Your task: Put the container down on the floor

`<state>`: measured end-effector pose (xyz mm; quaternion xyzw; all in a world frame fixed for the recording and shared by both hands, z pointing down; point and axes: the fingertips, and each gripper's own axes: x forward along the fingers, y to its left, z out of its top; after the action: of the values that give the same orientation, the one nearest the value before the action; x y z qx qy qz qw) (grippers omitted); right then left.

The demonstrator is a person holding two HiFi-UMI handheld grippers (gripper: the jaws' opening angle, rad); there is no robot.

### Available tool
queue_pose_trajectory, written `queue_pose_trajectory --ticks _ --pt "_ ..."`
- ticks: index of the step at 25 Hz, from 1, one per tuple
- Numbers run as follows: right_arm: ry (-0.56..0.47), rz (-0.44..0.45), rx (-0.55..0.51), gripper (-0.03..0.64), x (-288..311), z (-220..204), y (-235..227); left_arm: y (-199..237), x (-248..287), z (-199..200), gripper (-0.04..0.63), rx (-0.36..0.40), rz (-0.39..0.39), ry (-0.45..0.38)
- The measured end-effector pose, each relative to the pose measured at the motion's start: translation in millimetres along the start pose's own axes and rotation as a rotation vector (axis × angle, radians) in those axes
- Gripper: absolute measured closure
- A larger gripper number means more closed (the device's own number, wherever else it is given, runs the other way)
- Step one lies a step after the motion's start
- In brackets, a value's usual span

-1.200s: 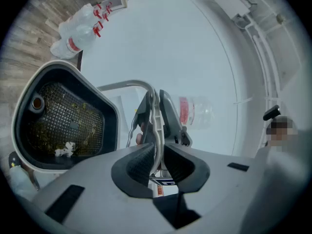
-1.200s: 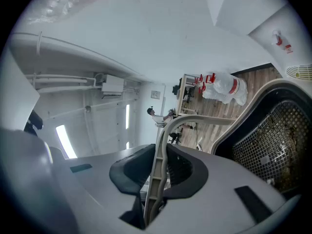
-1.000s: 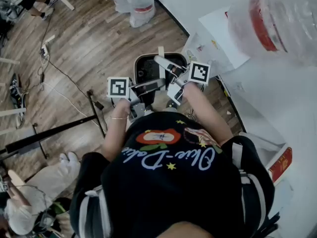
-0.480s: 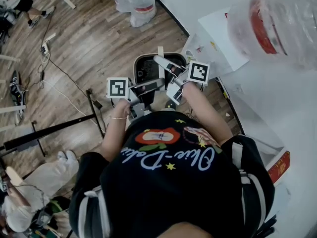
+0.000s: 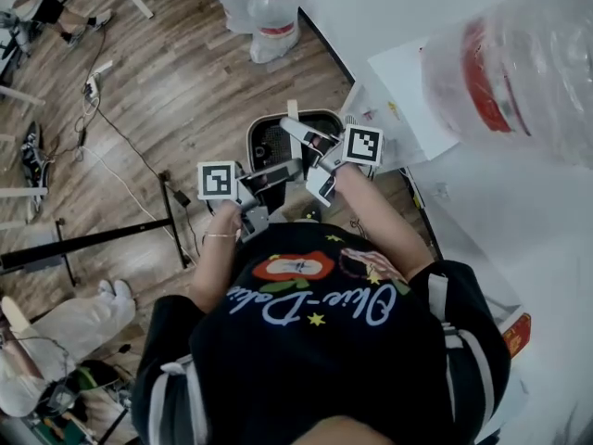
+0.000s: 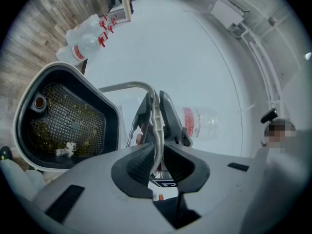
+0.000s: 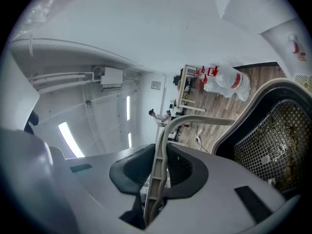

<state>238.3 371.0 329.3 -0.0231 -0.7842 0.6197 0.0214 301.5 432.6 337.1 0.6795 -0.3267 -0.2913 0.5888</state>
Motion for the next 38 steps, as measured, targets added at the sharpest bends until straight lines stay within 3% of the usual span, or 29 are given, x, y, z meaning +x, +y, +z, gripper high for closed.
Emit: queue_pose_trajectory --ticks 3,7,14,26,32,38 --pt "0.024 0.004 0.004 0.571 9 13 2 -2 5 16 0.538 0.013 0.017 -0.027" --pt "0.041 -0.018 0.029 0.571 46 48 22 -27 5 67 0.538 0.008 0.008 -0.04" --pt "0.006 -0.024 0.002 0.571 56 57 4 -9 4 80 0.538 0.039 -0.017 -0.007" --pt "-0.113 -0.028 -0.05 0.571 72 70 -36 39 -1 102 0.538 0.108 -0.017 0.12" --pt "-0.111 -0.087 -0.073 0.571 154 122 -24 27 -22 198 0.538 0.068 -0.025 0.148" --pt "-0.157 -0.092 -0.037 0.571 190 133 -28 31 -41 234 0.538 0.049 -0.048 0.188"
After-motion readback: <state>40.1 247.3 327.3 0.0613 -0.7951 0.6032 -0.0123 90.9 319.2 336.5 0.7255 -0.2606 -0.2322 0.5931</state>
